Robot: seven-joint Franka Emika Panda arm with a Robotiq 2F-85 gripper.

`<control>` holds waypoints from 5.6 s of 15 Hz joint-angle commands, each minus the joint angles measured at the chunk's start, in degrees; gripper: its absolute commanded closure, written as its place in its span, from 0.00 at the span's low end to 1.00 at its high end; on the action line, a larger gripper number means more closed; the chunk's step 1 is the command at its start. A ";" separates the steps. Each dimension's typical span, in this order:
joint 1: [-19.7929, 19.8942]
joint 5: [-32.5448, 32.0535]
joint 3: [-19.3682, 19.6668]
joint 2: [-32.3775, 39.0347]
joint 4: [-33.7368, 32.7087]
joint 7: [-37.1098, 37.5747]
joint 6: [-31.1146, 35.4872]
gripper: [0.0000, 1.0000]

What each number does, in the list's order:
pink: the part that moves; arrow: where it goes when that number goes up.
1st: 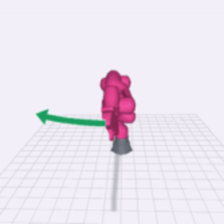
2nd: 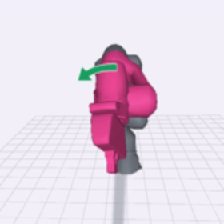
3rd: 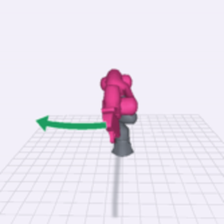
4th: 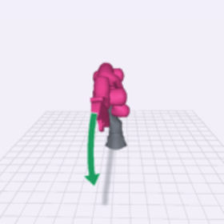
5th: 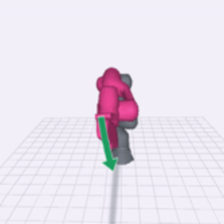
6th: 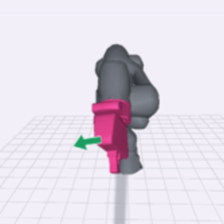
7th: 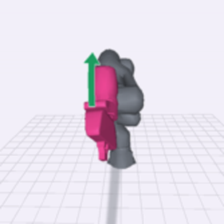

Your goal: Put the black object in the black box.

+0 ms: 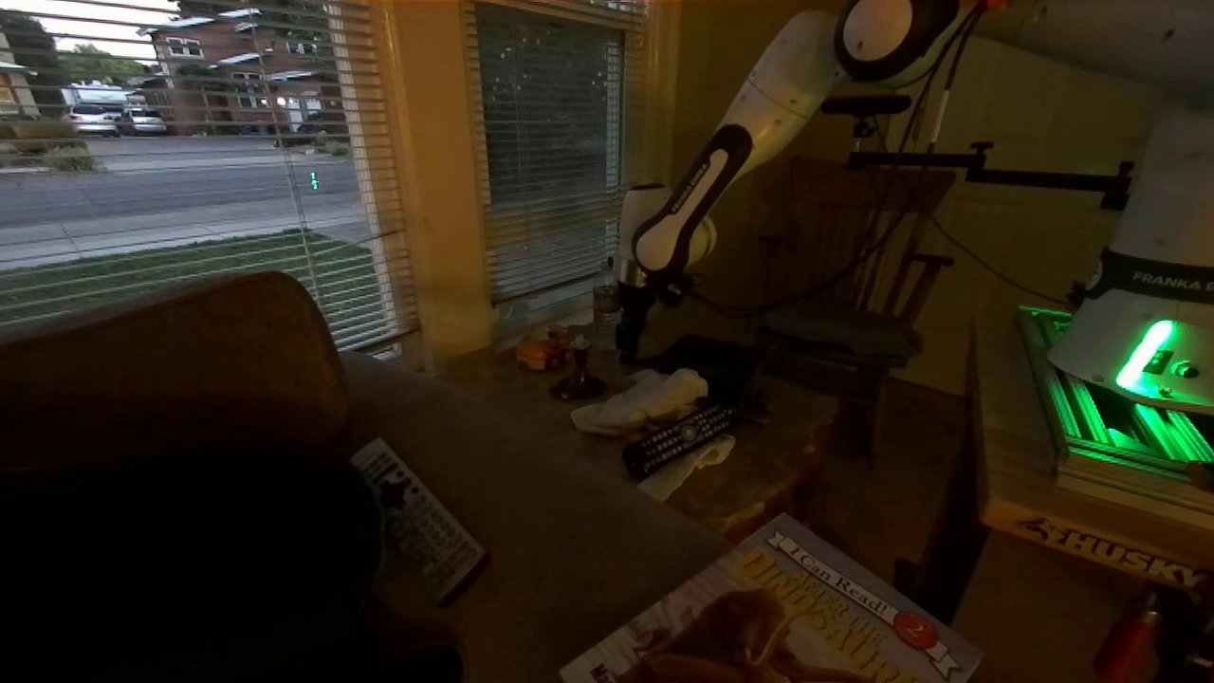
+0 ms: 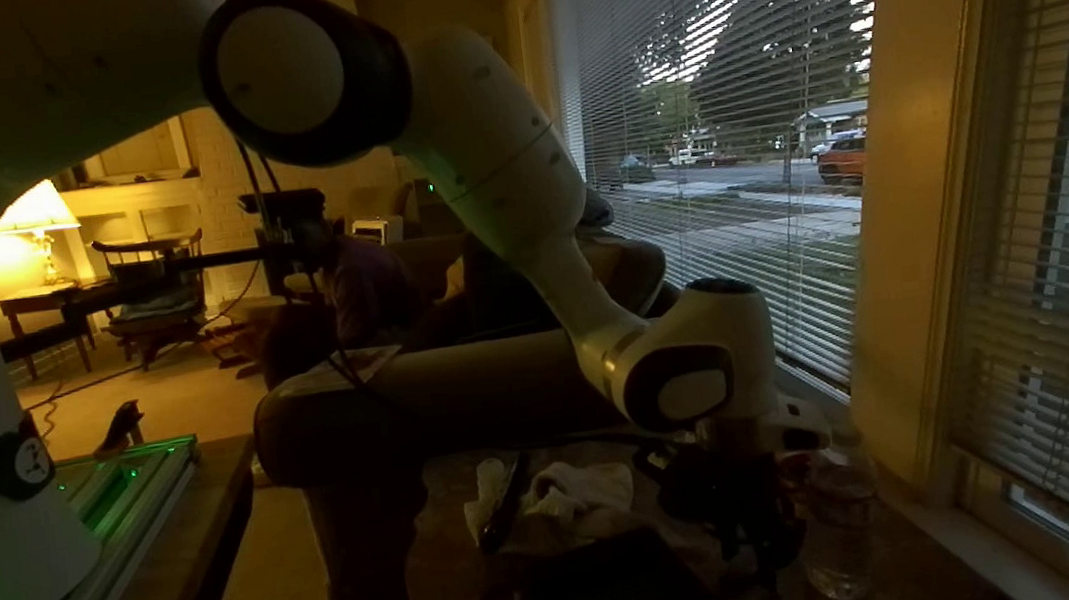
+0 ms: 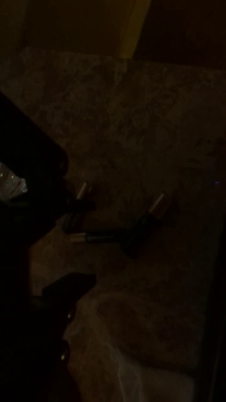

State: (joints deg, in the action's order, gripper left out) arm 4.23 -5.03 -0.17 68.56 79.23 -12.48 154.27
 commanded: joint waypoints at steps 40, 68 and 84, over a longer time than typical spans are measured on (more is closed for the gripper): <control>-0.49 0.34 -1.98 -6.67 5.42 0.60 -3.49 0.97; 0.54 -3.02 0.10 -31.08 41.06 -2.63 -4.43 0.97; -0.08 -4.25 -0.09 -19.86 38.40 -2.80 14.81 0.97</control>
State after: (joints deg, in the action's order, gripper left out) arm 4.58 -8.05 -0.53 46.12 120.04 -15.53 167.25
